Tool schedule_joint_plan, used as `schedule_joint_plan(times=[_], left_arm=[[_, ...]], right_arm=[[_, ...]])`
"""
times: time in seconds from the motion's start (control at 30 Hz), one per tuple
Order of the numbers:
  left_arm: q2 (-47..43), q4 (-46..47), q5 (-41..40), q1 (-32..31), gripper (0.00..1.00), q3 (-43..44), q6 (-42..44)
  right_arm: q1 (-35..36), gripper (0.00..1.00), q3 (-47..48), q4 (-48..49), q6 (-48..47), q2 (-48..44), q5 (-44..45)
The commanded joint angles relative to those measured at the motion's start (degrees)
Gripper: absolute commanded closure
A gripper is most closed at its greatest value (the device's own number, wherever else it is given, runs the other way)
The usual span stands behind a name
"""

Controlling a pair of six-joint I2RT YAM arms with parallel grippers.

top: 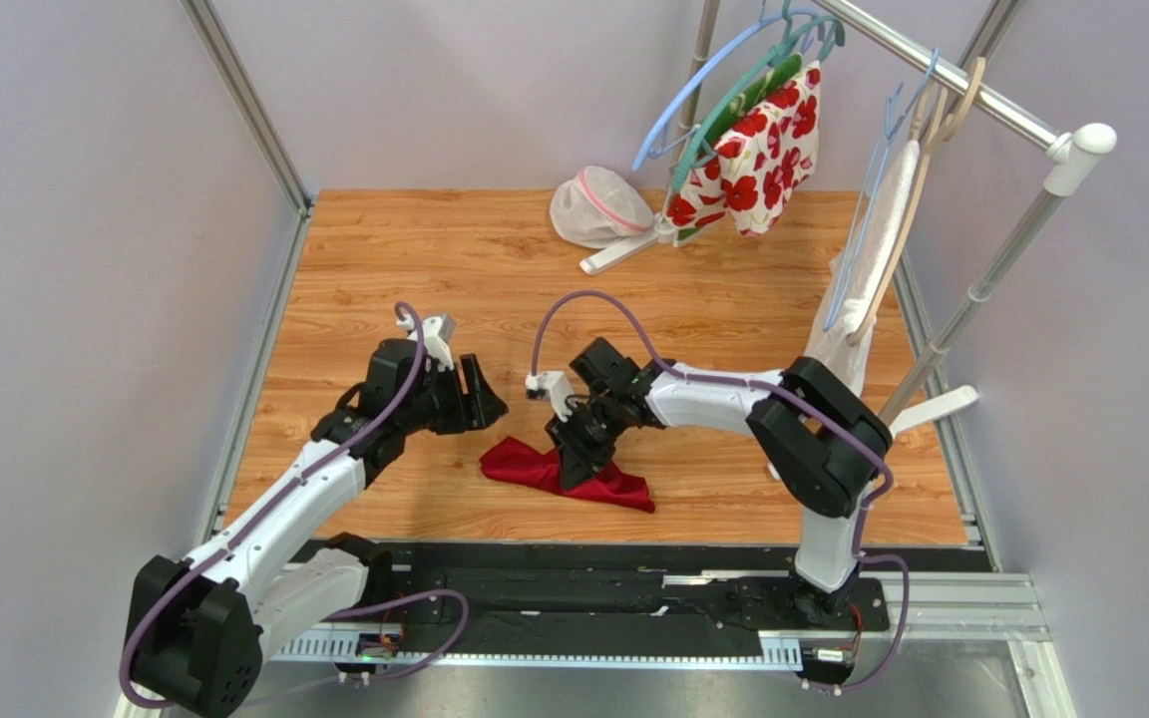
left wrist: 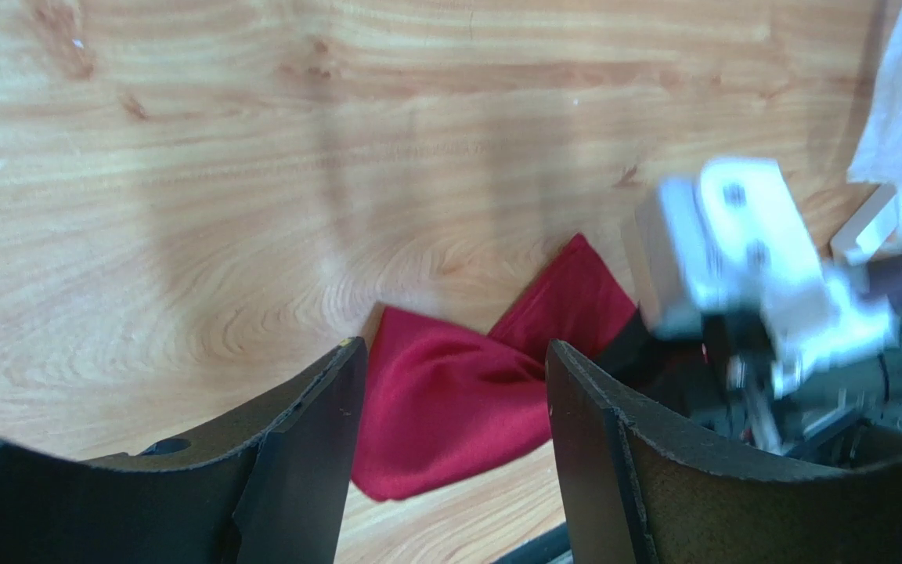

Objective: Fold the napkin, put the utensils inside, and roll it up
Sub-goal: Roll the napkin with the utensil

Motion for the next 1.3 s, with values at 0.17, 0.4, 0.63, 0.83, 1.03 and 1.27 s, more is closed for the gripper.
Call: schedule_joint_plan(times=[0.17, 0.4, 0.63, 0.83, 1.03, 1.27], left_arm=[[1.2, 1.6, 7.8, -1.4, 0.35, -1.3, 2.0], [3.6, 7.1, 13.0, -6.8, 0.35, -3.4, 0.6], [7.1, 10.8, 13.2, -10.3, 0.35, -5.9, -3.1], [5.1, 11.2, -0.6, -10.5, 0.36, -8.2, -7.5], [8.2, 17.0, -6.7, -10.5, 0.4, -7.8, -11.1], [10.6, 20.0, -8.5, -10.5, 0.49, -7.2, -10.7]], right_arm=[[-10.3, 0.98, 3.9, -0.2, 8.9, 11.9, -21.9], [-15.4, 0.99, 7.1, 2.6, 12.9, 20.0, -30.0], [-19.1, 0.99, 7.9, 5.2, 16.9, 24.4, -33.5], [-20.2, 0.99, 7.3, 6.1, 17.3, 25.0, -33.6], [-20.2, 0.99, 7.2, 6.6, 17.5, 26.3, -33.6], [-20.2, 0.99, 7.0, 6.7, 17.5, 26.4, -32.9]])
